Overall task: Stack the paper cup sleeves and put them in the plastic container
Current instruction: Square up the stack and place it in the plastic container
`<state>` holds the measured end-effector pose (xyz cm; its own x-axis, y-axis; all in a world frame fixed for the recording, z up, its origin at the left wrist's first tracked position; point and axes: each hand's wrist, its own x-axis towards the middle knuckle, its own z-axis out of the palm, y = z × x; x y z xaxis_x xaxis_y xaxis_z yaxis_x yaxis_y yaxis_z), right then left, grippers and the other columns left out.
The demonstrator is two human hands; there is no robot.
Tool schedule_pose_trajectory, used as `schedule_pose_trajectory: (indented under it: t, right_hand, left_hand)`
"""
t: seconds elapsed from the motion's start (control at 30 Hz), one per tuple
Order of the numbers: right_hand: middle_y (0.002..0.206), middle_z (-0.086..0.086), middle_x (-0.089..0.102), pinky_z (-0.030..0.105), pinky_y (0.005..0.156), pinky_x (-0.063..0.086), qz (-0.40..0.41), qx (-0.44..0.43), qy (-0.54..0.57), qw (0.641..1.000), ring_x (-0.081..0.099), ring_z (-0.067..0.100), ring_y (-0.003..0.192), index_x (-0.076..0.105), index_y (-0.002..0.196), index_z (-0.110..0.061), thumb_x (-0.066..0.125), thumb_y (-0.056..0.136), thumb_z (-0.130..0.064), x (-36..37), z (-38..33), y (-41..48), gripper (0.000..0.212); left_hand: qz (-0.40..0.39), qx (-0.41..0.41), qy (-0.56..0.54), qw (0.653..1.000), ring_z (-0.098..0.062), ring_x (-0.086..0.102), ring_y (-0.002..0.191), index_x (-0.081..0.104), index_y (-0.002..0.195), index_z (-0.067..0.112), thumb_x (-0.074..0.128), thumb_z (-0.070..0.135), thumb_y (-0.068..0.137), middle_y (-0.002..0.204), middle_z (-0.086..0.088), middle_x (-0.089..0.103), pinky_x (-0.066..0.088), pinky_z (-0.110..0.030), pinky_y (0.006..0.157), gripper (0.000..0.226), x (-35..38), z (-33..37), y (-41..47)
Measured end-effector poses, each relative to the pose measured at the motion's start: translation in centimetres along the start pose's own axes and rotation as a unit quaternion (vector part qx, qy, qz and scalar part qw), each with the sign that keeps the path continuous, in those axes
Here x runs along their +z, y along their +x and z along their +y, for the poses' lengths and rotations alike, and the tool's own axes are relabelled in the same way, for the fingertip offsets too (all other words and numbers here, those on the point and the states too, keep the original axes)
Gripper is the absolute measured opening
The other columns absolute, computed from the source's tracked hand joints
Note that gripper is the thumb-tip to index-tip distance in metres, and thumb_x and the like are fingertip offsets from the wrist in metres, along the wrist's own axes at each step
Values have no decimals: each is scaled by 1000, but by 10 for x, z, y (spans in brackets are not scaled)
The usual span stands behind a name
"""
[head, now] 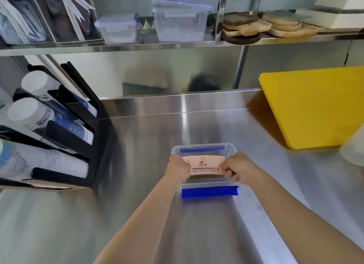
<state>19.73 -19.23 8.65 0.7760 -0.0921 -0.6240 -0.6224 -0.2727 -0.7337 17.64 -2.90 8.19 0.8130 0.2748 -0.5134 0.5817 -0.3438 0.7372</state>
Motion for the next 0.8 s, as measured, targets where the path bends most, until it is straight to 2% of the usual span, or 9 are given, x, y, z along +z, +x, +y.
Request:
schedule_pose_trajectory:
  t: [0.1, 0.13, 0.23, 0.37, 0.5, 0.57, 0.63, 0.7, 0.8]
  right_hand:
    - [78, 17, 61, 15, 30, 26, -2, 13, -38, 999, 36, 11, 42, 53, 106, 7, 47, 83, 11, 3, -3, 5, 24]
    - [77, 15, 60, 14, 30, 26, -2, 15, -50, 999, 37, 12, 43, 53, 103, 5, 46, 83, 11, 4, -4, 5, 23]
    - [72, 13, 54, 13, 26, 26, 5, 10, -75, 997, 40, 15, 47, 51, 98, 2, 42, 82, 13, 7, -8, 8, 22]
    - [72, 12, 48, 8, 24, 26, 11, 7, -78, 997, 38, 17, 53, 41, 95, -4, 40, 85, 13, 11, -10, 10, 20]
    - [80, 15, 51, 11, 24, 29, 25, -7, -107, 994, 42, 20, 56, 41, 92, -4, 43, 85, 13, 14, -6, 15, 19]
    - [89, 15, 54, 20, 31, 35, 47, -23, -141, 989, 51, 25, 68, 42, 86, -7, 46, 86, 9, 18, -4, 16, 16]
    - [86, 13, 55, 22, 40, 39, 65, -39, -167, 983, 56, 23, 71, 43, 90, -8, 47, 87, 4, 20, -2, 17, 12]
    - [84, 12, 56, 22, 43, 40, 67, -45, -170, 982, 54, 18, 63, 43, 93, -7, 48, 88, 2, 21, 0, 18, 11]
    - [90, 13, 57, 22, 44, 41, 68, -48, -171, 982, 57, 21, 70, 45, 94, -8, 48, 88, 1, 21, 2, 19, 12]
  left_hand:
    - [-15, -12, 5, 1000, -33, 60, 110, 45, 114, 2, 37, -2, 88, 115, -17, 63, 54, -37, 86, 27, 6, 2, 5]
    - [-18, -13, 16, 1000, -31, 60, 107, 45, 110, 2, 37, -3, 88, 116, -16, 62, 53, -36, 89, 24, 7, 5, 6]
    - [-31, -8, 58, 998, -23, 51, 96, 40, 100, 8, 36, -8, 87, 119, -16, 57, 50, -30, 85, 21, 9, 9, 12]
    - [-33, 5, 132, 991, -24, 51, 100, 40, 123, 2, 40, -7, 86, 114, -15, 56, 49, -31, 84, 38, 16, 11, 20]
    - [-39, 20, 187, 981, -23, 53, 100, 43, 121, 1, 46, -5, 86, 111, -13, 58, 48, -29, 86, 35, 21, 10, 25]
    - [-30, 26, 197, 980, -23, 52, 92, 48, 117, 2, 47, -6, 85, 105, -13, 58, 48, -29, 83, 33, 21, 8, 26]
    - [-13, 35, 209, 977, -22, 50, 84, 50, 115, 4, 49, -6, 84, 94, -11, 56, 48, -29, 78, 33, 21, 6, 26]
    - [-7, 41, 221, 974, -21, 50, 82, 50, 115, 3, 50, -7, 84, 96, -12, 58, 47, -28, 74, 33, 20, 4, 28]
    - [-12, 33, 223, 974, -22, 51, 85, 50, 114, 2, 52, -7, 83, 107, -16, 62, 48, -28, 74, 33, 20, 5, 27]
